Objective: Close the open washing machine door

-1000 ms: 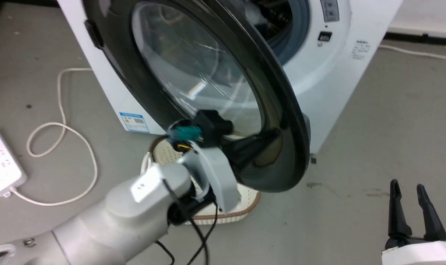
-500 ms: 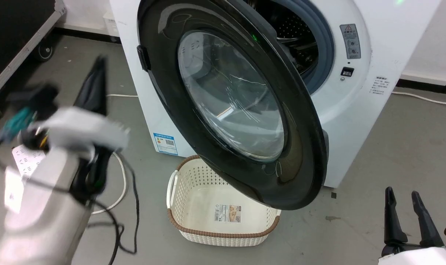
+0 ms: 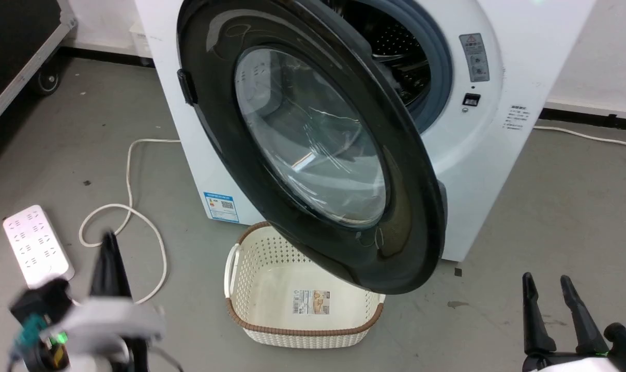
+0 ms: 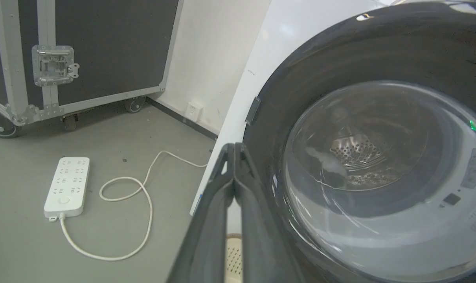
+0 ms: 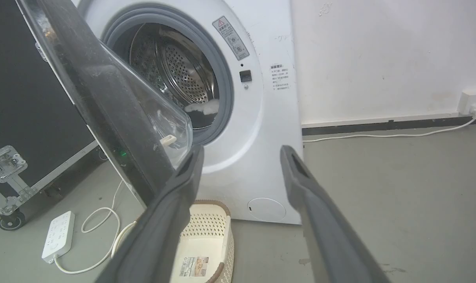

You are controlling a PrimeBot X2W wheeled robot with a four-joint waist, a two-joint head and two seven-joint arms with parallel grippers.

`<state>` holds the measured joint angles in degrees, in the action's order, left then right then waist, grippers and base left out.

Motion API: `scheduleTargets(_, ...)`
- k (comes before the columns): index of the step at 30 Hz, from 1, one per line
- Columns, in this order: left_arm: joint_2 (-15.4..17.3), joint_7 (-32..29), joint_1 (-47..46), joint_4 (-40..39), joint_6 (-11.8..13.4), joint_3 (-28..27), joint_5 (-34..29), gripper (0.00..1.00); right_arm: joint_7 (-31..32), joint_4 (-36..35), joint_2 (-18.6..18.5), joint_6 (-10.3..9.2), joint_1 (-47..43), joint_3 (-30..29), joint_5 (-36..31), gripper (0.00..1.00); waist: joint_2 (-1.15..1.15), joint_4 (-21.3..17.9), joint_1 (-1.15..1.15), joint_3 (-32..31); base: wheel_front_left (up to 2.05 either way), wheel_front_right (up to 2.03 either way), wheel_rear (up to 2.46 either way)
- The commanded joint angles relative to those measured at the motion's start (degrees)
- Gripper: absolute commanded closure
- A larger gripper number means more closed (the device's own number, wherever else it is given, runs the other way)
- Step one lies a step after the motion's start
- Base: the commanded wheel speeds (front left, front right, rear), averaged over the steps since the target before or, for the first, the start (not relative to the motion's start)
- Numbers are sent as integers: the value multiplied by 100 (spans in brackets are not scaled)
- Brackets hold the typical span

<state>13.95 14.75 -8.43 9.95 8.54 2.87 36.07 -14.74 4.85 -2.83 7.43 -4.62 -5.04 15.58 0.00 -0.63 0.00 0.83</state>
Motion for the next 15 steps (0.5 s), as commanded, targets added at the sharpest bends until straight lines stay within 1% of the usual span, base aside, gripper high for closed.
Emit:
scheduleTargets(1, -45, 24, 135, 8, -38, -25, -76, 100, -26, -38, -5, 6, -73, 19, -27, 0, 0, -22, 0, -10, 0, 0, 0)
scheduleTargets(5, -217, 24, 503, 92, -163, -141, -293, 100, -26, -99, -5, 6, -128, 57, -74, 0, 0, -55, 0, -16, 0, 0, 0)
scheduleTargets(10, -190, 25, 570, 111, -317, -146, -647, 100, -26, -329, -5, 6, -130, 43, -120, 0, 0, -35, 0, -15, 0, 0, 0)
scheduleTargets(11, -178, 25, 568, 123, -333, -117, -709, 100, -26, -396, -5, 6, -122, 54, -126, 53, 0, -27, 0, -14, 0, 0, 0)
scheduleTargets(12, -171, 25, 560, 129, -340, -88, -760, 100, -26, -467, -5, 6, -113, 99, -152, 100, 0, -17, 0, -8, 0, 0, 0)
scheduleTargets(13, -167, 25, 548, 136, -344, -64, -799, 100, -26, -536, -5, 6, -100, 161, -146, 100, 0, -5, 0, -2, 0, 0, 0)
scheduleTargets(14, -150, 24, 495, 172, -391, 6, -853, 16, -26, -808, -5, 6, -9, 522, -201, 100, 0, 26, 0, 23, 0, 0, 0)
scheduleTargets(15, -141, 24, 476, 187, -394, 25, -870, 4, -26, -898, -5, 6, 26, 701, -235, 100, 0, 37, 0, 30, 0, 0, 0)
